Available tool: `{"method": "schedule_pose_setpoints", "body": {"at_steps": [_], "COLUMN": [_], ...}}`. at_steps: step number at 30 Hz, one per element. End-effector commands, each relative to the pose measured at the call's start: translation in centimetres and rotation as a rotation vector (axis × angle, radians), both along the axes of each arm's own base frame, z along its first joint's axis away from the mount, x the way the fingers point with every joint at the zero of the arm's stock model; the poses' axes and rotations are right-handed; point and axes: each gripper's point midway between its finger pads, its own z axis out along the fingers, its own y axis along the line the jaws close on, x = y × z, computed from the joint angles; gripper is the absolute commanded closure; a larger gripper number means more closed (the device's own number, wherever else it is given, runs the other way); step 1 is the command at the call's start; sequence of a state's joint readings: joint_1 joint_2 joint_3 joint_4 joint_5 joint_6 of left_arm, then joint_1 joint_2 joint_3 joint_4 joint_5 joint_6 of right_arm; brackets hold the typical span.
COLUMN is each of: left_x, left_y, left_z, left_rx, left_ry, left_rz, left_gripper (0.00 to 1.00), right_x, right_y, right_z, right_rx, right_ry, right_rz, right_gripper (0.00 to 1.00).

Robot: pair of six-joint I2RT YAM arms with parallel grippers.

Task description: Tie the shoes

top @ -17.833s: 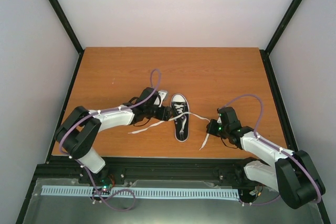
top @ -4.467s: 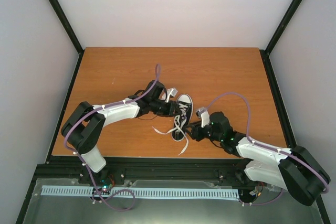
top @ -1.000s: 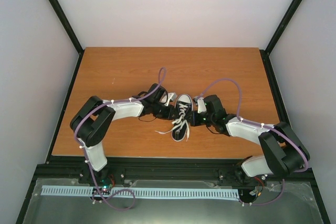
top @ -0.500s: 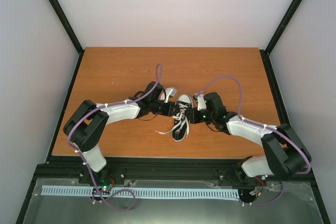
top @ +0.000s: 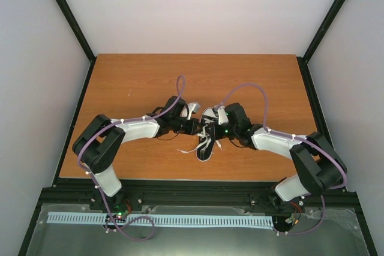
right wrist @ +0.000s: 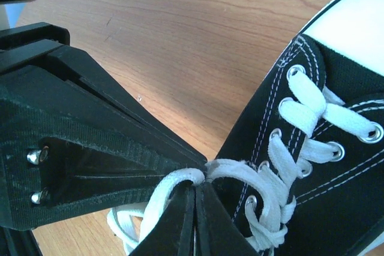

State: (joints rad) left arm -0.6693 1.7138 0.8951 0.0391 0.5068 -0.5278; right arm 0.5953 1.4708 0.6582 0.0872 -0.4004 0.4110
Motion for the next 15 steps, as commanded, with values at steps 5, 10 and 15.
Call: {"method": "schedule_pose_setpoints", "body": {"at_steps": [5,10,15], "left_x": [1.0,1.2,0.8], "left_y": [-0.2,-0.2,-0.5], "left_z": [0.7,0.9,1.2], "left_rx": [-0.03,-0.035,-0.069], "left_ry": [-0.026,-0.033,-0.038], "left_rz": [0.054,0.065,0.04], "left_gripper": [0.99,0.99,0.99], "right_x": [-0.6,-0.9,-0.5], "right_y": [-0.6,-0.9,-1.0], "right_z": [-1.1,-1.8,-2.3], "right_rx": [-0.014,-0.029,-0.043], "right_ry": [0.003,0.016,0.014], "right_rz": [-0.021,-0.027,-0.035], "right_gripper": [0.97,0.97,0.97]}}
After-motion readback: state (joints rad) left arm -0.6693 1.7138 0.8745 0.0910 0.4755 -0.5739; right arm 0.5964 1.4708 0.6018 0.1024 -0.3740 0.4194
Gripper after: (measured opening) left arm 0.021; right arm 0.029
